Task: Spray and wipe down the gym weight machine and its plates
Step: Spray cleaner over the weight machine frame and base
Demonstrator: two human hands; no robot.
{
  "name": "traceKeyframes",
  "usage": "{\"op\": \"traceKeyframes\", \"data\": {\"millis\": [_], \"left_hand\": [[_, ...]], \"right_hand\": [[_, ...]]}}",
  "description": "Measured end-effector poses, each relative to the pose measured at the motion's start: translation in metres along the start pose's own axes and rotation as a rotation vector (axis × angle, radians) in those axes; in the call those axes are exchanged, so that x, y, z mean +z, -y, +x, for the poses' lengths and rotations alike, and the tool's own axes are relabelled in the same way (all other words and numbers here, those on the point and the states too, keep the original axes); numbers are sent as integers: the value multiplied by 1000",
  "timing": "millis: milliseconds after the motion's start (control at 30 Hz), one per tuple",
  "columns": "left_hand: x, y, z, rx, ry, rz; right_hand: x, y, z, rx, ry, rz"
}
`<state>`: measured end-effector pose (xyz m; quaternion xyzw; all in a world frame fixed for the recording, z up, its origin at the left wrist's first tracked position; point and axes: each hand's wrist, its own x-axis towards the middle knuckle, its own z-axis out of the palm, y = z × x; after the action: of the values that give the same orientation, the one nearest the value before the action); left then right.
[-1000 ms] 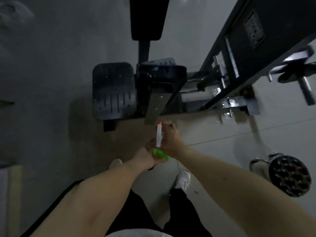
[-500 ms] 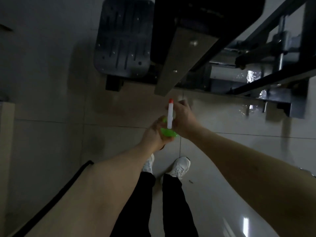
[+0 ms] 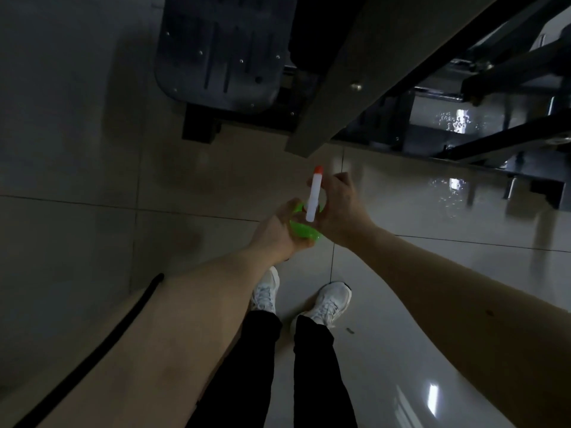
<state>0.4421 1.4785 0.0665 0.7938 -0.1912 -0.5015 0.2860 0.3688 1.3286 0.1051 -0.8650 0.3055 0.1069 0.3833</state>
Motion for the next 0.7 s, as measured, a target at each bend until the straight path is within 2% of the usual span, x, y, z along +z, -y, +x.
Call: {"op": "traceKeyframes", "data": {"millis": [100,267,467,567,700], "left_hand": [[3,1,5,-1,-4,31],[10,5,19,20,21,110],[11,17,23,-48,-9,118],[12,22,27,-39,4,159],[18,32,37,-10,38,210]], "right_hand": [[8,-7,5,-55,-35,-14],[18,-18,10,-41,-40,14],[25,-27,10,-93,-83,-23],[32,-33,19,-87,-41,-82],[53,-35,30,-72,4,-39]]}}
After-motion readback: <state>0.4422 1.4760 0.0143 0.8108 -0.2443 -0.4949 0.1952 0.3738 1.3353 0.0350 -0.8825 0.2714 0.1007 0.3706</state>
